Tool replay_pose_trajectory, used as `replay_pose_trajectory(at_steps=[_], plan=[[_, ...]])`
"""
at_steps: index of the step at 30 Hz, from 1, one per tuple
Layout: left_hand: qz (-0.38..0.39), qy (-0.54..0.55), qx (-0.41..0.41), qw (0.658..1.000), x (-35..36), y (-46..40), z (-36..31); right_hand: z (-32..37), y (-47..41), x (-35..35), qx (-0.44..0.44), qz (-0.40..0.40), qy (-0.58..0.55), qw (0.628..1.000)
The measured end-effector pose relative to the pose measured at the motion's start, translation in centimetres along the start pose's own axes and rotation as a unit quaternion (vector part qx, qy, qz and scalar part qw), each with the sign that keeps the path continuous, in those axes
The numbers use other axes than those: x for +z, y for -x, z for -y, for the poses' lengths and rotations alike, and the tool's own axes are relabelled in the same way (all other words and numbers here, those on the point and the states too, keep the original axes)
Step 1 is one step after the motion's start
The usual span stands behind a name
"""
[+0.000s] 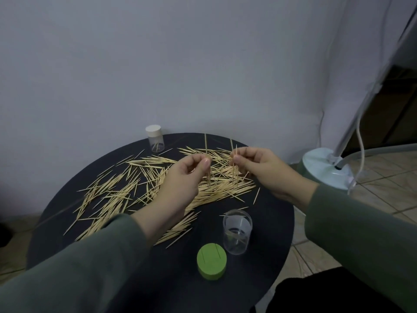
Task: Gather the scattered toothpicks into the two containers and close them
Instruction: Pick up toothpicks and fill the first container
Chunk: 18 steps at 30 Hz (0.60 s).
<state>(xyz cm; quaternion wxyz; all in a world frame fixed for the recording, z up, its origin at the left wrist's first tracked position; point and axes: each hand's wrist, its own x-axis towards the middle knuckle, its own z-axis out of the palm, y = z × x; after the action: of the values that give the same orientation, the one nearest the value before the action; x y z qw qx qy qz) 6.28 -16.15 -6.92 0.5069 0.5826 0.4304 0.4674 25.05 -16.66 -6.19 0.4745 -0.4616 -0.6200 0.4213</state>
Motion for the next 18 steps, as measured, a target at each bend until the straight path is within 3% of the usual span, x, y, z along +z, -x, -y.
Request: replay_pose_trajectory(at_steps=[5,12,18], plan=[[0.045,0.096,-0.008,0.994,1.3,2.4,-0.5,0.7,2.4,0.2,-0.020,0.068,-0.055,0.996],[0.071,0.106,-0.021,0.992,1.7,4.3,2.3,-1.6,4.6,0.1,0.021,0.111,0.019,0.993],[0.105,0.070,0.020,0.992,1.8,5.0,3.6,-2.2,5.0,-0.4,0.028,0.109,0.034,0.993]])
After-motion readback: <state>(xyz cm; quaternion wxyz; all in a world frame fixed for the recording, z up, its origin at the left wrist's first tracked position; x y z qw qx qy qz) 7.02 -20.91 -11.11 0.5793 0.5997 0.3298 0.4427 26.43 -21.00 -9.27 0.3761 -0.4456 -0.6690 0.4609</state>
